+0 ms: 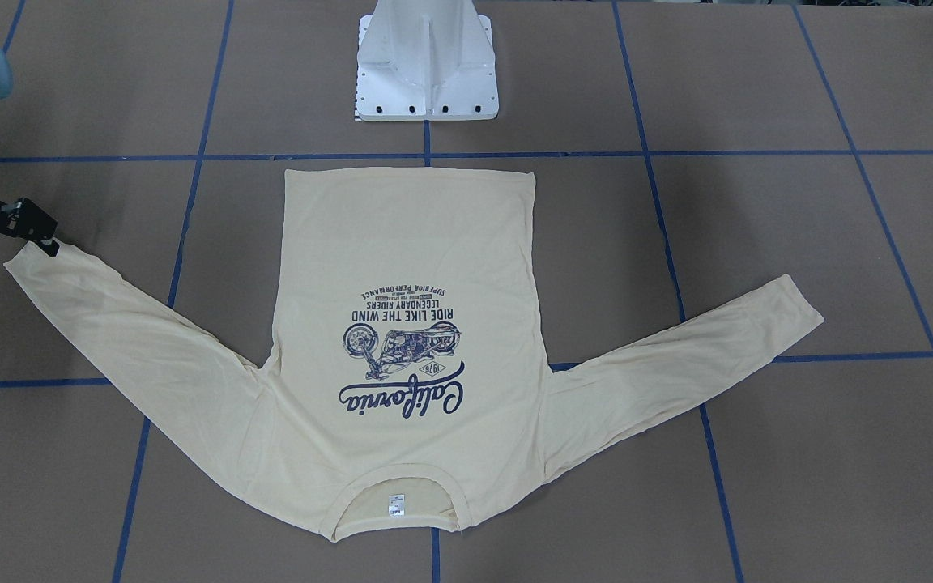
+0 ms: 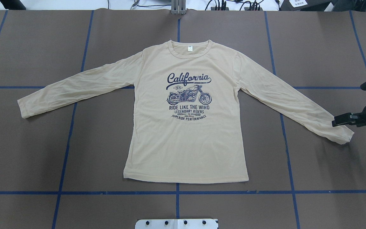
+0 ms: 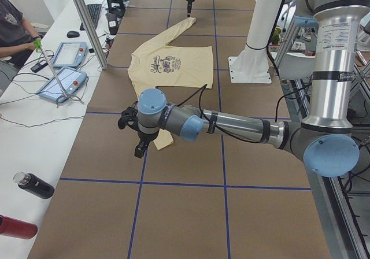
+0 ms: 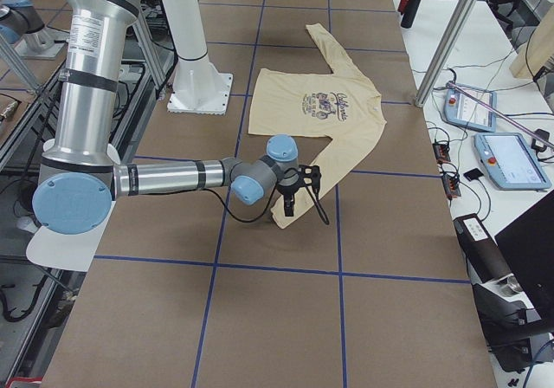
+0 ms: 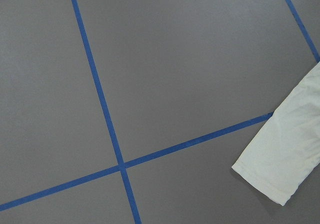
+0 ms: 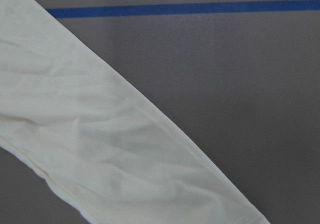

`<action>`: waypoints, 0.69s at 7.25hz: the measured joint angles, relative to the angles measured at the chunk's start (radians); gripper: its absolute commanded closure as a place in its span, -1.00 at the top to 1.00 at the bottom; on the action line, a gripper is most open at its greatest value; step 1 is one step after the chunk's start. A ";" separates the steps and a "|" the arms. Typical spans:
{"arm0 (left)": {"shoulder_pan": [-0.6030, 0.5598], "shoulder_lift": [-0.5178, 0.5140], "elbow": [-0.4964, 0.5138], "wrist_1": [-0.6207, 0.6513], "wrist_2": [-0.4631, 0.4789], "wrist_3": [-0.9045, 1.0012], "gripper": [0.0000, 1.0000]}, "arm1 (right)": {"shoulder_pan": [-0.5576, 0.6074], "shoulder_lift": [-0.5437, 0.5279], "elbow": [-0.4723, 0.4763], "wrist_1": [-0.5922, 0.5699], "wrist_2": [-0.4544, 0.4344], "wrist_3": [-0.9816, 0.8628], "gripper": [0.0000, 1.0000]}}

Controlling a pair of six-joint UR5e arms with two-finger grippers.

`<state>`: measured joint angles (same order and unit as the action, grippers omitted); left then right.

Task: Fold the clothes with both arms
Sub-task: 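Move the right gripper to the nearest sleeve cuff and grasp it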

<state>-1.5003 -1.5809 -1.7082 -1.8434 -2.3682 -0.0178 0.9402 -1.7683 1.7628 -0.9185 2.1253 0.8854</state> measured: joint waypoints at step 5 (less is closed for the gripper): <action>0.000 0.001 -0.001 -0.002 -0.005 -0.001 1.00 | -0.037 -0.016 -0.030 -0.007 0.007 0.010 0.97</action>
<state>-1.5002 -1.5800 -1.7088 -1.8454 -2.3728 -0.0184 0.9032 -1.7844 1.7325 -0.9254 2.1321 0.8953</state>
